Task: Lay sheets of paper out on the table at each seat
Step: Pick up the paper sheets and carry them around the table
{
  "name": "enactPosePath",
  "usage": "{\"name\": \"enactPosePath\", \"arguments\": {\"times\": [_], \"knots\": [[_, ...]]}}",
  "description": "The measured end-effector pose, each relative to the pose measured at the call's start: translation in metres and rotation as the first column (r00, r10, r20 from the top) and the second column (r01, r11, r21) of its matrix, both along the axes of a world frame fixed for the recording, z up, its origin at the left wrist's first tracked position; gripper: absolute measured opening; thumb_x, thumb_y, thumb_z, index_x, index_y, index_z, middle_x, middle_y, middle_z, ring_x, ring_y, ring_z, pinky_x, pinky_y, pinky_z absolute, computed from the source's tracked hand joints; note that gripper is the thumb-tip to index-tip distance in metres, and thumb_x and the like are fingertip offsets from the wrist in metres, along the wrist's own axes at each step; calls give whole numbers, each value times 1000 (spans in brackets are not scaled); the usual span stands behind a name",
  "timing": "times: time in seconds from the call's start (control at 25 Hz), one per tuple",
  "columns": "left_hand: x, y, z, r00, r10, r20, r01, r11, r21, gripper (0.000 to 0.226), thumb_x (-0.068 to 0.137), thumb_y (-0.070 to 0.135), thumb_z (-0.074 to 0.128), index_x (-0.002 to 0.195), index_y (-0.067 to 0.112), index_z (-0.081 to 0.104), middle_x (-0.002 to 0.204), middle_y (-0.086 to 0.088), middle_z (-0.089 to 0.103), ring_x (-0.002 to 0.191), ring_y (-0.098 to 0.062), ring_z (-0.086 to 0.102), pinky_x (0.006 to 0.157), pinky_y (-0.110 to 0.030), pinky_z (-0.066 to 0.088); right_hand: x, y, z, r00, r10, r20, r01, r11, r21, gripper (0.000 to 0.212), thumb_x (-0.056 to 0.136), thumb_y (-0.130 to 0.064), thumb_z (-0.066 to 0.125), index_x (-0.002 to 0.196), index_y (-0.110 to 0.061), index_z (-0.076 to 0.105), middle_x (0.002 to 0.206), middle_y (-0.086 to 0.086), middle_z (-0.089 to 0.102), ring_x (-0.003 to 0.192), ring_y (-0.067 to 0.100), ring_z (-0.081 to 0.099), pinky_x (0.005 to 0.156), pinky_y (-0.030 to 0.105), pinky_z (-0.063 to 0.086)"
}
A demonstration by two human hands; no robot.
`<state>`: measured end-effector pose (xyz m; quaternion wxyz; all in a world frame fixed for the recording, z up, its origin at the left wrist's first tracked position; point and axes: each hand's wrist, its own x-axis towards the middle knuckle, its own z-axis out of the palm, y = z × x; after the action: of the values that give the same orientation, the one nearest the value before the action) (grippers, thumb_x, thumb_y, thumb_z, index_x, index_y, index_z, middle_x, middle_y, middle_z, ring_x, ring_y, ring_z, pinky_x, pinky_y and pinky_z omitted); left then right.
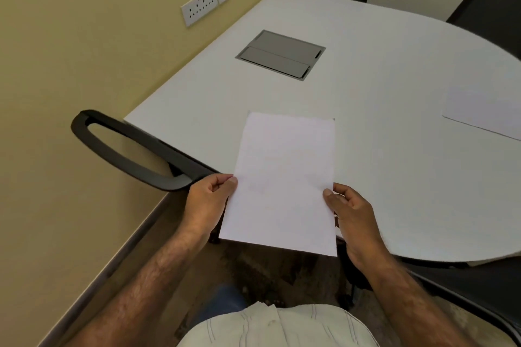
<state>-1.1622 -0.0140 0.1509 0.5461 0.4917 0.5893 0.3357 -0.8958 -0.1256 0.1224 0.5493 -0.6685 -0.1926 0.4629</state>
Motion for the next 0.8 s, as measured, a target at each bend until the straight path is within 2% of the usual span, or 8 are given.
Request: {"name": "enactPosePath", "arguments": {"times": [0.12,0.36,0.6,0.72,0.8], "knots": [[2,44,8,999,-35,-5,35,999,20,13,96,33,73,104,25,79,96,12,80,87,-6,77,70,-19,59,1,30,8,998,-20,59,20,1000,10,19,103,-27,71,121,-26,74,107,-4,84,95,19,78,80,41,59],[4,131,13,989,-134,-70,137,990,37,8,96,34,72,98,30,79,93,16,79,86,-7,76,76,-25,61,-7,92,14,989,-99,108,100,995,-1,20,102,-29,72,122,-25,74,108,-1,84,93,21,77,70,35,56],[1,201,7,971,-222,-93,226,973,37,8,96,32,71,95,30,79,92,14,80,82,-5,75,65,-20,56,-16,147,10,980,-136,144,141,990,-24,22,103,-29,71,124,-24,74,107,-1,83,86,20,73,63,31,53],[7,229,-1,968,-227,-107,230,973,19,10,96,29,71,96,24,79,93,8,80,84,-10,73,67,-24,56,-15,171,4,977,-155,146,163,986,-44,12,102,-27,70,112,-29,77,97,-7,83,76,14,69,58,30,50],[14,250,-7,961,-232,-148,239,970,35,9,95,29,71,94,26,79,88,11,78,80,-4,71,66,-20,54,-11,194,0,978,-168,127,176,983,-59,9,102,-25,71,107,-30,77,91,-9,81,72,12,65,55,27,48]]}}
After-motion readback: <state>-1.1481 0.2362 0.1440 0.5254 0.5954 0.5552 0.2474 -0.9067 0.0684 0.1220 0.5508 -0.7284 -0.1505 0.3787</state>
